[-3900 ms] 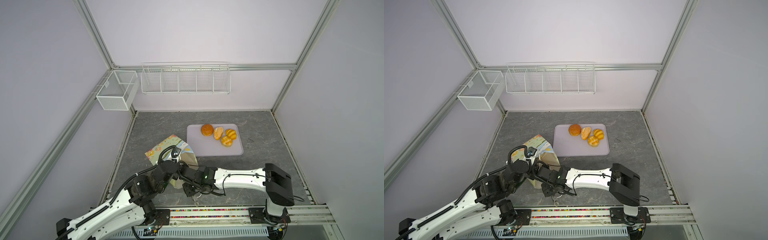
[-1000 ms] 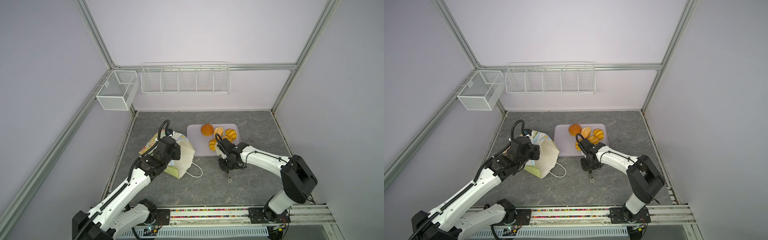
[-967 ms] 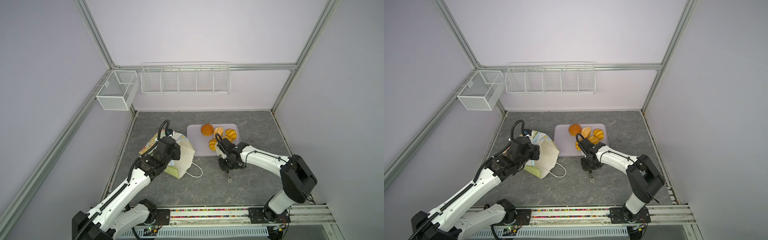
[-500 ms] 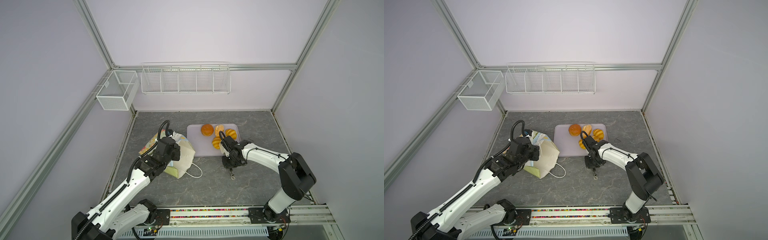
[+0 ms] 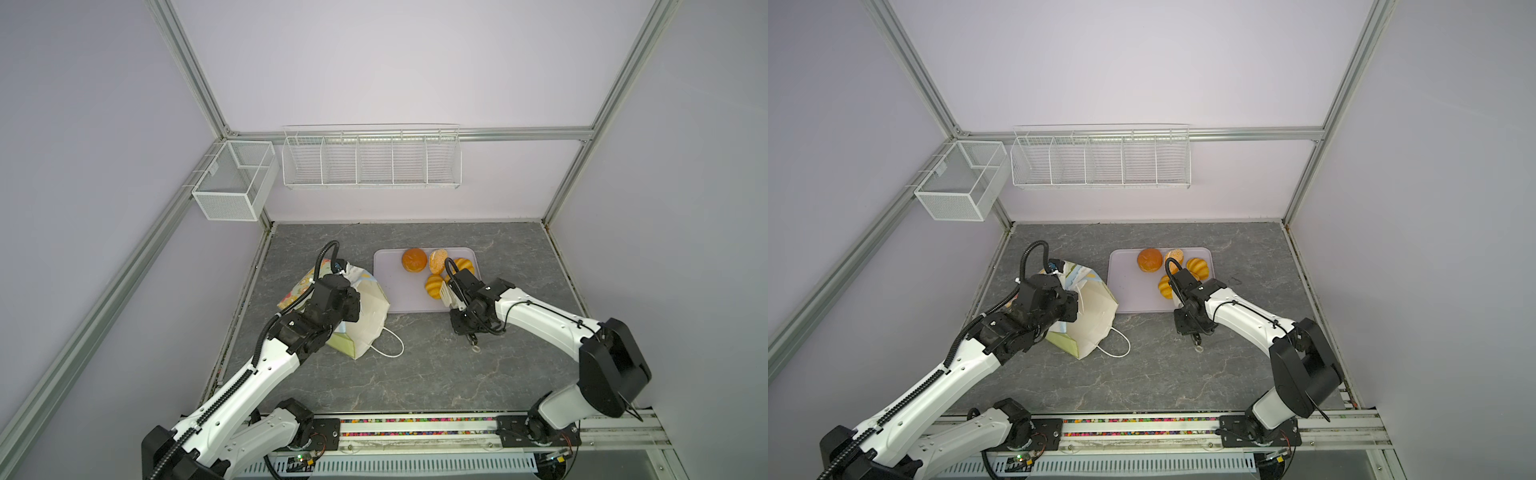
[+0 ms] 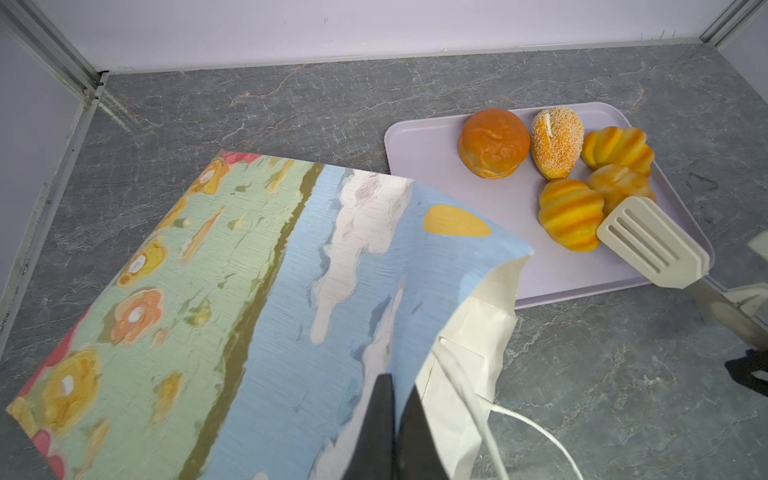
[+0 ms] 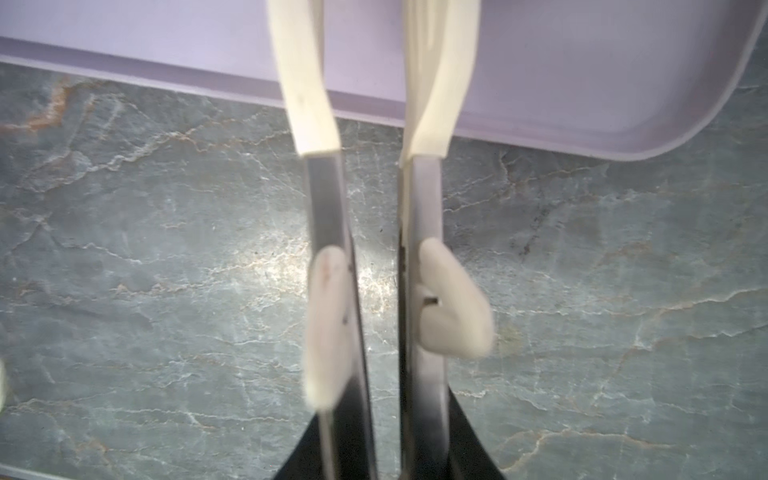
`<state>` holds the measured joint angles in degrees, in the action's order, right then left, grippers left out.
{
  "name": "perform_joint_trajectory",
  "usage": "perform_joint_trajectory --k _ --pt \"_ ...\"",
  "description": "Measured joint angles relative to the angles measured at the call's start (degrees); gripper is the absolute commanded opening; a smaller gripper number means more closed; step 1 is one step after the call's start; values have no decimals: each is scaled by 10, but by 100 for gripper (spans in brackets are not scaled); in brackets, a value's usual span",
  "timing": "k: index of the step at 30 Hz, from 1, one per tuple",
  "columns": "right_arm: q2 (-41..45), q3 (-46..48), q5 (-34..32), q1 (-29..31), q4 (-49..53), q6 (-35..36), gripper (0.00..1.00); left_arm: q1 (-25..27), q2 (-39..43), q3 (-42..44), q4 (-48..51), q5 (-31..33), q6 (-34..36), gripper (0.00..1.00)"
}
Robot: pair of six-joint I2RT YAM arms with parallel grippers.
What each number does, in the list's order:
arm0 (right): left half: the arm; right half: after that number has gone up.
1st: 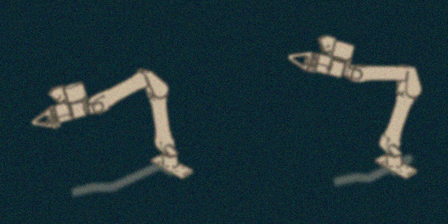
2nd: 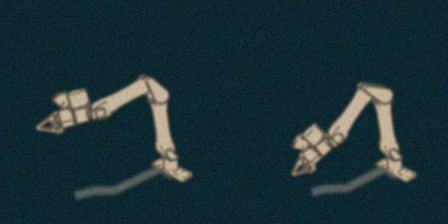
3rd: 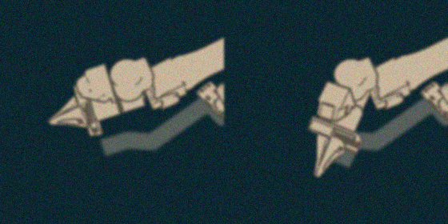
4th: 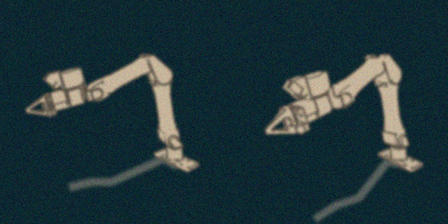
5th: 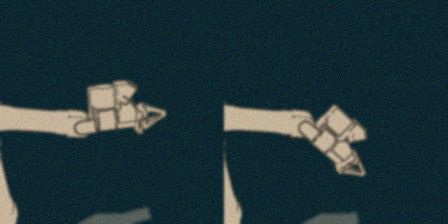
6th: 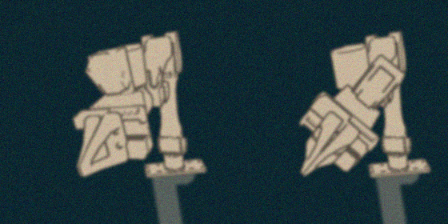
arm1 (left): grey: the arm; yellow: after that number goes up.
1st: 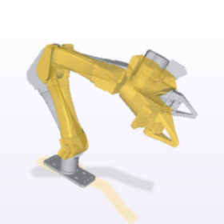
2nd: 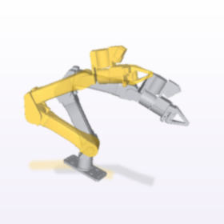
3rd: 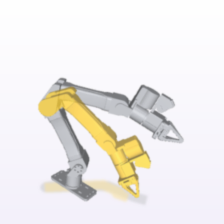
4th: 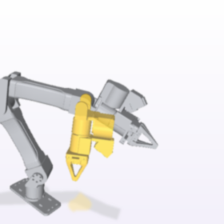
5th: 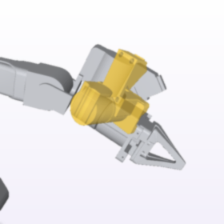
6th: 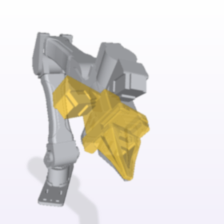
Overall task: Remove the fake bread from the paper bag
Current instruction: 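Open the tongs to release the roll and lift away from the tray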
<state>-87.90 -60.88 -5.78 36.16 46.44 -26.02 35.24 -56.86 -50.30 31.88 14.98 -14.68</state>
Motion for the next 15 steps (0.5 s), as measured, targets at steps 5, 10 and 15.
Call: perform_joint_trajectory --k 5,10,15 --pt "14 -1 -11 7 14 -6 31 0 14 -1 3 0 11 0" --pt "20 -8 -28 24 33 -19 28 0 18 -8 10 -6 33 0" --pt "39 -42 -46 65 48 -38 25 0 18 -11 14 -16 59 0"
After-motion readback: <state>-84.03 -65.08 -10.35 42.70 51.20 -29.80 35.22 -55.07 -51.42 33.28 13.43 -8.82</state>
